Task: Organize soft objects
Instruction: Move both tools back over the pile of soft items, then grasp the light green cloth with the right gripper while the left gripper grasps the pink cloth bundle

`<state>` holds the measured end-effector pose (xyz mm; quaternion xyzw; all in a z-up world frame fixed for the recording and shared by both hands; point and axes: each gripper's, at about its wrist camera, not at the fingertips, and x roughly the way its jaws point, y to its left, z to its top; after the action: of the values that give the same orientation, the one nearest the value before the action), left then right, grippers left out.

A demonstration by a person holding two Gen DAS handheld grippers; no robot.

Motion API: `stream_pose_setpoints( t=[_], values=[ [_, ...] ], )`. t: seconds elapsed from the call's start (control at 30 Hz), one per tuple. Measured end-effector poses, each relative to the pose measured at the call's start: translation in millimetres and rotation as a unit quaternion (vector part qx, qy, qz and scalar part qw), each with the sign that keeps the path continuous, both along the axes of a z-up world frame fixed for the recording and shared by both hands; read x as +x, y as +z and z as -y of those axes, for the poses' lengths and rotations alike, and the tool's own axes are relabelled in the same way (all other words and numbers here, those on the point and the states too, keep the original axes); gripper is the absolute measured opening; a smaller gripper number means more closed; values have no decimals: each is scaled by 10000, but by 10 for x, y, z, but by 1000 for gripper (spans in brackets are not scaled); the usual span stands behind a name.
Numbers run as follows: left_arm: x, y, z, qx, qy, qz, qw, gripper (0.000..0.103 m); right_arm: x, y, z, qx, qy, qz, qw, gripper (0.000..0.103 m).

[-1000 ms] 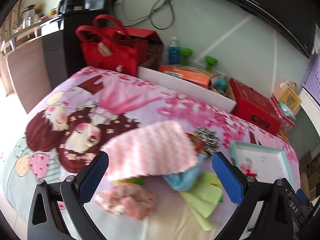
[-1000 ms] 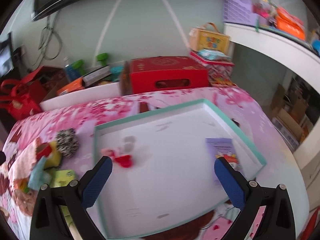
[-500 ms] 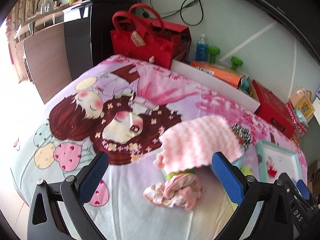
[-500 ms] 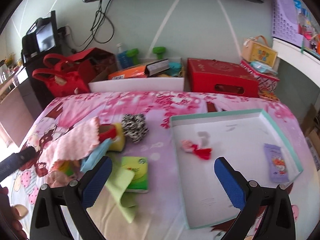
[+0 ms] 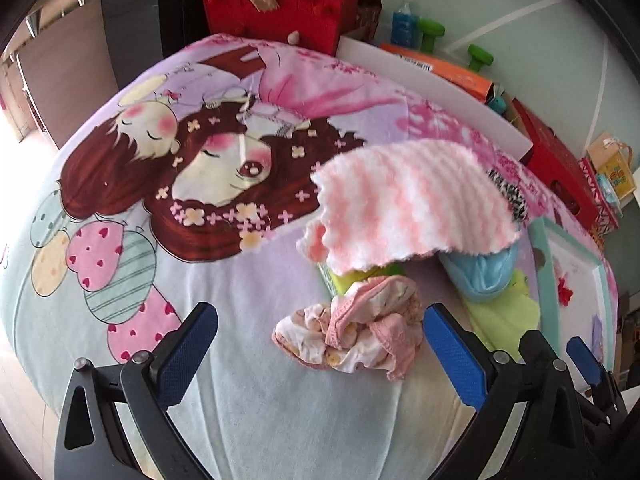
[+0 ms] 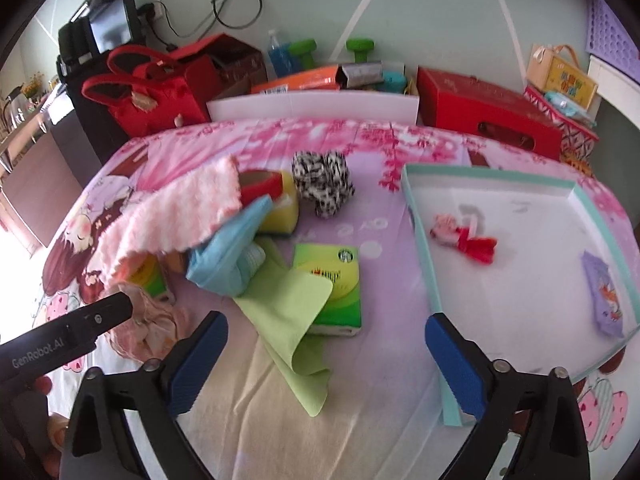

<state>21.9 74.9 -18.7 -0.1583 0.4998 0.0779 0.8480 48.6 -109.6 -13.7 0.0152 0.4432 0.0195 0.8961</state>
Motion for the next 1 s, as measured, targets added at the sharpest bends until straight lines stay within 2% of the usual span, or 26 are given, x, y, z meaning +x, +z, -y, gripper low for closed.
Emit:
stream_pose_setpoints(
  t=[0.17,0.33,0.5,0.67,0.83,1.0],
  values=[
    [59,-150,55,6,-138,-242,9996,102,54,-122,-11,-1,42,-249,9997,91],
    [110,-234,88,-174,-253,-316,9990,101,72,-183,-90,-4,220,-365,9991,83],
    [156,-288,129,-201,-347,-379,9985,90,85,-262,-168,71,459,-529,9975,68],
    [203,-336,115,-235,-308,-430,9983,83,99,-317,-213,167,596,-583,9964,54],
    [184,-325,114,-183,-319,-416,9985,80,120,-372,-252,115,623,-604,9962,46],
    [197,-337,110,-174,-286,-401,9986,65,135,-389,-247,63,558,-567,9968,36]
  ],
)
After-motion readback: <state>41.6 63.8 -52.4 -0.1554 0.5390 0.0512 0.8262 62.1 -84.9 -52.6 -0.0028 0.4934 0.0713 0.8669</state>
